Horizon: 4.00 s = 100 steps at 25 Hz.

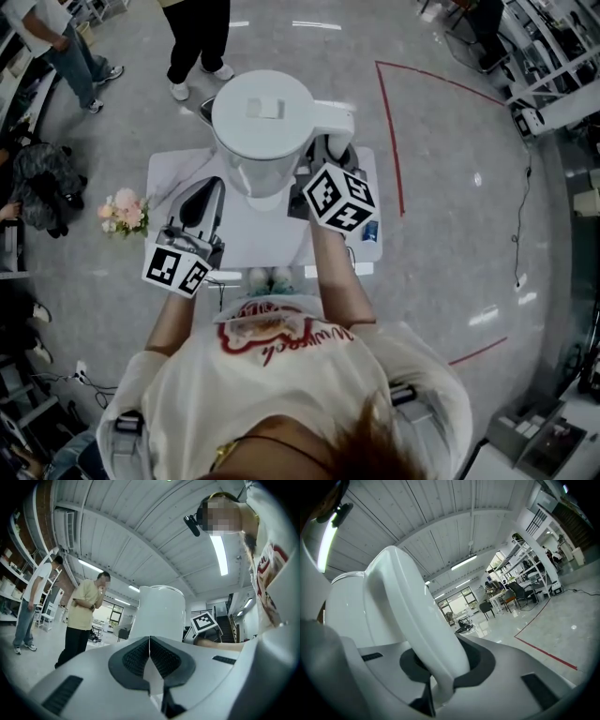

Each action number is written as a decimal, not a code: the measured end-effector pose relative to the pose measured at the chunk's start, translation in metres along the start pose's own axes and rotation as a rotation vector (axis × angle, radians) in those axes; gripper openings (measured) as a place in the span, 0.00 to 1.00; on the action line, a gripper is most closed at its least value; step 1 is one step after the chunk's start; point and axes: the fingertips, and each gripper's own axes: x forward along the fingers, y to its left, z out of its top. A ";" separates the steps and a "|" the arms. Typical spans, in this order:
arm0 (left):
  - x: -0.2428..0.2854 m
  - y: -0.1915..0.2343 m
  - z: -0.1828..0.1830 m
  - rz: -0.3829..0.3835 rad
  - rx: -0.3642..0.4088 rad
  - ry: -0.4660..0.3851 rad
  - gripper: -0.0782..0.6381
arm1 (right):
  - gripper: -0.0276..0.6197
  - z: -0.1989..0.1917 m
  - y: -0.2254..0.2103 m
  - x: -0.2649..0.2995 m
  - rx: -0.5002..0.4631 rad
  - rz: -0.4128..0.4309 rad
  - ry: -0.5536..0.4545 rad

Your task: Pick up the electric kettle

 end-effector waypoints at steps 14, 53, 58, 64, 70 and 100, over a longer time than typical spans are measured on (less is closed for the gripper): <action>0.000 -0.014 0.010 0.057 0.029 -0.053 0.13 | 0.14 0.007 -0.003 -0.010 0.001 0.059 0.010; -0.247 -0.198 0.008 0.004 0.036 -0.069 0.13 | 0.14 -0.047 0.050 -0.324 0.039 0.045 -0.007; -0.266 -0.217 0.022 0.004 0.044 -0.091 0.13 | 0.14 -0.037 0.063 -0.352 0.035 0.068 -0.016; -0.281 -0.222 0.029 0.011 0.043 -0.116 0.13 | 0.14 -0.032 0.076 -0.372 0.038 0.083 -0.047; -0.292 -0.237 0.017 0.022 0.043 -0.100 0.13 | 0.14 -0.044 0.066 -0.394 0.059 0.079 -0.028; -0.384 -0.391 0.019 0.021 0.039 -0.107 0.13 | 0.14 -0.022 0.046 -0.572 0.044 0.097 -0.078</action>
